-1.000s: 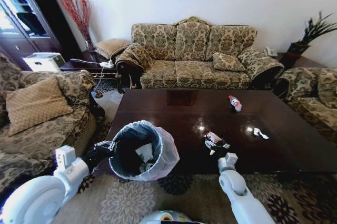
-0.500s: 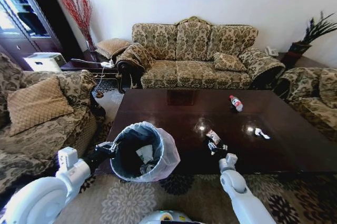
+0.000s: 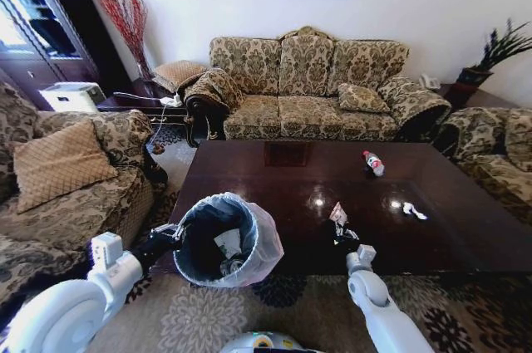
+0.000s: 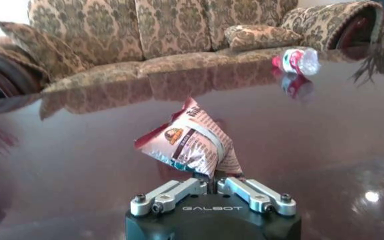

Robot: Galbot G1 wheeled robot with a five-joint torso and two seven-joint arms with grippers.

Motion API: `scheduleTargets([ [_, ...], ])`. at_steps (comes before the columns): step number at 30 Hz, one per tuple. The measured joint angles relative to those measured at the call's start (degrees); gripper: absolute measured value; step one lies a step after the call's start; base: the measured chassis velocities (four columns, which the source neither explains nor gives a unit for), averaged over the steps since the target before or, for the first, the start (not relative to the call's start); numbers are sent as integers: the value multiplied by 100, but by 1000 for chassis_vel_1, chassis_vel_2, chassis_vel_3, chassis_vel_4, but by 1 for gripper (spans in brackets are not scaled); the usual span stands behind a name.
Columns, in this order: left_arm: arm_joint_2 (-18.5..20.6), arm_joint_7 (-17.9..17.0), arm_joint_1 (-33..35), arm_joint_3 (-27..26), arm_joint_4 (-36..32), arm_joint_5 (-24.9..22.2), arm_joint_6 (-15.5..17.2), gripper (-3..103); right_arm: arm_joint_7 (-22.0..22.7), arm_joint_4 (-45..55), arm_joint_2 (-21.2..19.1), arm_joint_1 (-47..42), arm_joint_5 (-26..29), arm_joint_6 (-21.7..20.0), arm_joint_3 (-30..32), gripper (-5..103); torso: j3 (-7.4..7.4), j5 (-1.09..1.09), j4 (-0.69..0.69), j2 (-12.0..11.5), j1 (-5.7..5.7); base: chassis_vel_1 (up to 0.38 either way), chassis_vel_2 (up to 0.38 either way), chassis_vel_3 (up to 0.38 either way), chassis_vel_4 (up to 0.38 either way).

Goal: Move to the front of the table and place the trash on the table into the trash bin.

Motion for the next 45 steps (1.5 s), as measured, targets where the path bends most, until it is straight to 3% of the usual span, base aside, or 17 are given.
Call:
scheduleTargets([
  [7, 10, 2, 9, -29, 0, -1, 0, 0, -233, 798, -15, -136, -33, 472, -16, 0, 0, -1, 0, 0, 0, 0, 0, 0, 0],
  [11, 45, 2, 20, -29, -1, -1, 1, 0, -502, 1909, -52, -233, -299, 591, -218, 0, 0, -3, 0, 0, 0, 0, 0, 0, 0],
  [14, 128, 2, 71, -13, -1, -2, 16, 0, -839, 2671, -82, -254, -390, 578, -539, 0, 0, -1, 0, 0, 0, 0, 0, 0, 0],
  [17, 211, -1, 110, -13, 0, -6, 48, 0, -1466, 3706, -175, -134, -366, 481, -1160, 0, 0, -2, 0, 0, 0, 0, 0, 0, 0],
  [18, 211, -1, 110, -13, 0, -6, 48, 0, -1466, 3706, -175, -134, -366, 481, -1160, 0, 0, -2, 0, 0, 0, 0, 0, 0, 0],
  [20, 235, -7, 142, -54, 0, -22, 63, 0, -1882, 4369, -294, -66, -225, 309, -1670, 0, 0, -3, 1, 0, 0, 0, 0, 0, 0],
  [27, 213, -15, 169, -63, -1, -27, 77, 0, -2503, 4687, -566, -230, -305, 86, -2543, 0, -1, -1, -1, 0, 0, 0, 0, 0, 0],
  [34, 176, -18, 173, -37, -1, -27, 95, 0, -2427, 4336, -605, -276, -821, -39, -2882, -2, 0, -1, 1, 0, 0, 0, 0, 0, 0],
  [37, 160, -18, 181, -47, -1, -26, 97, 0, -2481, 4310, -592, -337, -1006, -56, -2901, 14, 0, -1, 0, 0, 0, 0, 0, 0, 0],
  [40, 154, -18, 173, -41, 0, -26, 97, 0, -2483, 4314, -578, -344, -1045, -56, -2896, 20, 0, -1, 0, 0, 0, 0, 0, 0, 0],
  [43, 147, -18, 157, -23, -1, -25, 97, 0, -2490, 4331, -600, -377, -1089, -43, -2857, 35, 0, -1, 0, 0, 0, 0, 0, 0, 0],
  [45, 146, -18, 157, -23, -1, -25, 97, 0, -2490, 4339, -604, -384, -1089, -37, -2848, 35, 0, -1, 0, 0, 0, 0, 0, 0, 0],
])
